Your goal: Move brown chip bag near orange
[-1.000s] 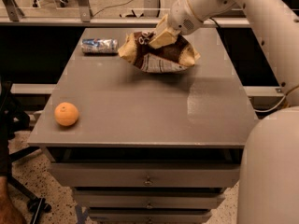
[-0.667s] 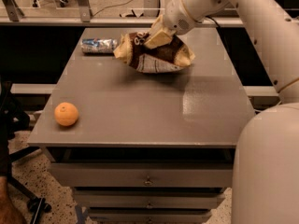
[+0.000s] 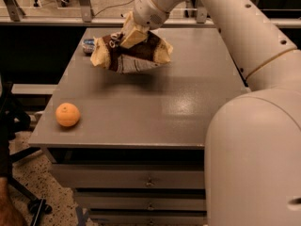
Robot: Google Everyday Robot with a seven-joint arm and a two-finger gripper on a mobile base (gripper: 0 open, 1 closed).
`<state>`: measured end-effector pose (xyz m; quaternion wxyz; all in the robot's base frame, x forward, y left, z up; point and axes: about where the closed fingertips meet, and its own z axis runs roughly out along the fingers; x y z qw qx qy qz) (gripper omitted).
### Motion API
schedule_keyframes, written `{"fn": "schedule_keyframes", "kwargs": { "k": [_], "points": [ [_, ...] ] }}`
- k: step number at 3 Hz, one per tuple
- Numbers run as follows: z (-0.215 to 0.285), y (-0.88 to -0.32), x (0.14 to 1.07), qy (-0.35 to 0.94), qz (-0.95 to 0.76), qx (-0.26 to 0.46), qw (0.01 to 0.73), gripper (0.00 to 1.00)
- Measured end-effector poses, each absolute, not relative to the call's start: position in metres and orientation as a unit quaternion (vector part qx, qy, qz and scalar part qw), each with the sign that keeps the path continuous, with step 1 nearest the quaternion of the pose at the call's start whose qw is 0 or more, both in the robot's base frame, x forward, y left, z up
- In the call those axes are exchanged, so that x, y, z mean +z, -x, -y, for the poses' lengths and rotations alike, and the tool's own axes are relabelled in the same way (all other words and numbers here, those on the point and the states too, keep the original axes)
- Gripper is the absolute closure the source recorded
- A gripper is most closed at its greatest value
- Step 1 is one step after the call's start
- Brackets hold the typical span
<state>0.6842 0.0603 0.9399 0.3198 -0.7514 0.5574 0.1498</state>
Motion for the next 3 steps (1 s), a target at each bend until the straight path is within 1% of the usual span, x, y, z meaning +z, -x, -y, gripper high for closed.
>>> {"fn": "schedule_keyframes", "kwargs": {
  "k": [1, 2, 3],
  "points": [
    [-0.082, -0.674, 0.942, 0.775, -0.535, 0.133, 0.309, 1.00],
    [-0.091, -0.658, 0.945, 0.783, -0.520, 0.128, 0.317, 1.00],
    [-0.100, -0.636, 0.945, 0.789, -0.501, 0.139, 0.327, 1.00]
  ]
}}
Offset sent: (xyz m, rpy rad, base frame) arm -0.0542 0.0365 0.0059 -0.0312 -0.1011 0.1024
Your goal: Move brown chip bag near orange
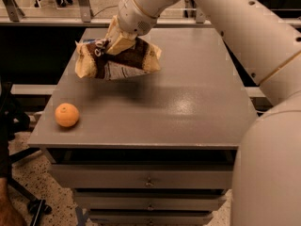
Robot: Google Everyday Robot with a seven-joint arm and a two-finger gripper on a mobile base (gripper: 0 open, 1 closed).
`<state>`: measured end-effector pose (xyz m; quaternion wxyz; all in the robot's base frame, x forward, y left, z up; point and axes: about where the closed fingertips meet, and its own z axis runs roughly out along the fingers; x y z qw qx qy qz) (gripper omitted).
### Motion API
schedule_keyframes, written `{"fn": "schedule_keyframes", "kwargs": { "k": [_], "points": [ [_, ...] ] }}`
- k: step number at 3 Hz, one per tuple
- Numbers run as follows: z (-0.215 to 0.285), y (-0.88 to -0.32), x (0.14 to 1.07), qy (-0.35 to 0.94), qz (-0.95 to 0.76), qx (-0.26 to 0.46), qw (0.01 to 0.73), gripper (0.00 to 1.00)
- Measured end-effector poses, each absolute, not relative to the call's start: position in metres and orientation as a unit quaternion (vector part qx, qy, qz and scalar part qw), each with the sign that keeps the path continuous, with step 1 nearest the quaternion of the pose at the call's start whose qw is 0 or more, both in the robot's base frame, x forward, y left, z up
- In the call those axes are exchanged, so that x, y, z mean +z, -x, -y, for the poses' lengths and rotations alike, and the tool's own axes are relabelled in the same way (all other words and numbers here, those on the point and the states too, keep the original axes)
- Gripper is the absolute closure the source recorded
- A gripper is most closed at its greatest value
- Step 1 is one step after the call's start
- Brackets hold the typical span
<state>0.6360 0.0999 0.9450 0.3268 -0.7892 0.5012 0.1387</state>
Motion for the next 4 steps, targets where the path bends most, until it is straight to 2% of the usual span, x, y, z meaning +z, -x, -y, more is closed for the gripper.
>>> {"fn": "schedule_keyframes", "kwargs": {
  "k": [1, 4],
  "points": [
    [-0.106, -0.613, 0.939, 0.789, -0.491, 0.162, 0.333, 1.00],
    [-0.120, -0.588, 0.946, 0.803, -0.473, 0.154, 0.329, 1.00]
  ]
}}
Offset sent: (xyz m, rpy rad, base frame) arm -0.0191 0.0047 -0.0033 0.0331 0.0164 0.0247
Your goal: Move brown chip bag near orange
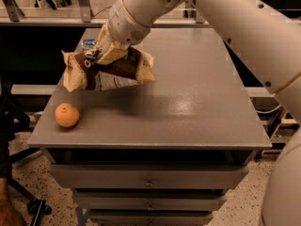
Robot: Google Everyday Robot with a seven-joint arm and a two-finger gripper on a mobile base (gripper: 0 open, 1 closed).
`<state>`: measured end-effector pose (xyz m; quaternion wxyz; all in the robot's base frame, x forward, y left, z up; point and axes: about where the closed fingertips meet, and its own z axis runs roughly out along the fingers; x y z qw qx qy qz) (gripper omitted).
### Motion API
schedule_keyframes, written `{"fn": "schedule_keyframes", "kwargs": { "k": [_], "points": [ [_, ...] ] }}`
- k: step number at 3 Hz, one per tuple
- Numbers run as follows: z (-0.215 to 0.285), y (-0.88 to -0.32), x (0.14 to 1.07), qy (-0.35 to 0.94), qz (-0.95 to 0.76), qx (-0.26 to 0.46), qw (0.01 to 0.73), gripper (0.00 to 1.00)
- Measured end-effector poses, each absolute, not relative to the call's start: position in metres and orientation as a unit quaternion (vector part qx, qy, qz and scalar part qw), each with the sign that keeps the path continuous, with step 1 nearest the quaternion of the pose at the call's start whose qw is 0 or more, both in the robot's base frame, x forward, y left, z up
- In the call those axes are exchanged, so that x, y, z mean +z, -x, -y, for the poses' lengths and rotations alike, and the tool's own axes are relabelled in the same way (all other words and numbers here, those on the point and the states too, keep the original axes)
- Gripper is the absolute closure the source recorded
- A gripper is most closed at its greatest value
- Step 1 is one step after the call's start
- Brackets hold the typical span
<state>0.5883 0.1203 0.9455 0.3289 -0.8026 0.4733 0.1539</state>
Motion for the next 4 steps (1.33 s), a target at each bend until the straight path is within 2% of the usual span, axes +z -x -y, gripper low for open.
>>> {"fn": "schedule_keyframes", "kwargs": {
  "k": [2, 4],
  "points": [
    [-0.111, -0.568, 0.947, 0.799, -0.482, 0.134, 0.333, 1.00],
    [-0.109, -0.554, 0.935, 0.790, -0.481, 0.153, 0.347, 1.00]
  ]
}}
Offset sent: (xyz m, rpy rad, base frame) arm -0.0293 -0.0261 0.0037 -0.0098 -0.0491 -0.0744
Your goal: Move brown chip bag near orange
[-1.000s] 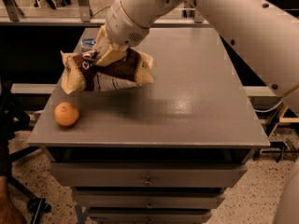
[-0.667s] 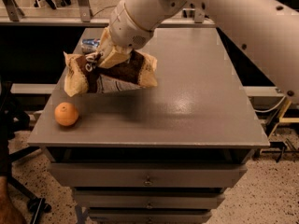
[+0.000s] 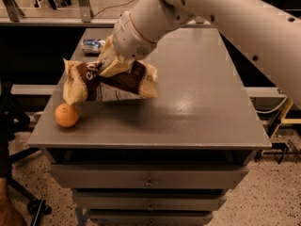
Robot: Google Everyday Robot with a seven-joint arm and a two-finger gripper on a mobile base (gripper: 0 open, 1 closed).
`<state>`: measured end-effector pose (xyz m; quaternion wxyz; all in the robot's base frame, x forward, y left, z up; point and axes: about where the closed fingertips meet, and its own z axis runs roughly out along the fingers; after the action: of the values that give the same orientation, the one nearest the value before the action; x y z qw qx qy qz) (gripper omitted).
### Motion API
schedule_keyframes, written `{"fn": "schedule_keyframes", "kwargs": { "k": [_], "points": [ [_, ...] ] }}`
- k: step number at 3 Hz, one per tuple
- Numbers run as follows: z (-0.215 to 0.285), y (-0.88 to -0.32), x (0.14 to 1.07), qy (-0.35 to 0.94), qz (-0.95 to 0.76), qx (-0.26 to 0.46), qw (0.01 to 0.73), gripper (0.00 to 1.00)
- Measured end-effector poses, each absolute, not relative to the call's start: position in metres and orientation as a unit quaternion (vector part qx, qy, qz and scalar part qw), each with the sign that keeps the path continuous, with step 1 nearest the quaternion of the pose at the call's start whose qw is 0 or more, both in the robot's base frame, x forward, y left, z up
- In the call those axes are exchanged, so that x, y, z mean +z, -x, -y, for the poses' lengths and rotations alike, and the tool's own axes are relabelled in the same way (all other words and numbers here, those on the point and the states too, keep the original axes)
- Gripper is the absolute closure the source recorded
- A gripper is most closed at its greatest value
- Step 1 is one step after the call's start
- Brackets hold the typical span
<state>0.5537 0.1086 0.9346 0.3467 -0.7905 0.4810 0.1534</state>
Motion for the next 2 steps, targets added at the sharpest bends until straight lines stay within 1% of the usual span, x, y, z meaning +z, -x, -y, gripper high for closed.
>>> {"fn": "schedule_keyframes", "kwargs": {
  "k": [2],
  "points": [
    [-0.1092, -0.5450, 0.9222, 0.784, -0.479, 0.175, 0.355, 1.00]
  ]
}}
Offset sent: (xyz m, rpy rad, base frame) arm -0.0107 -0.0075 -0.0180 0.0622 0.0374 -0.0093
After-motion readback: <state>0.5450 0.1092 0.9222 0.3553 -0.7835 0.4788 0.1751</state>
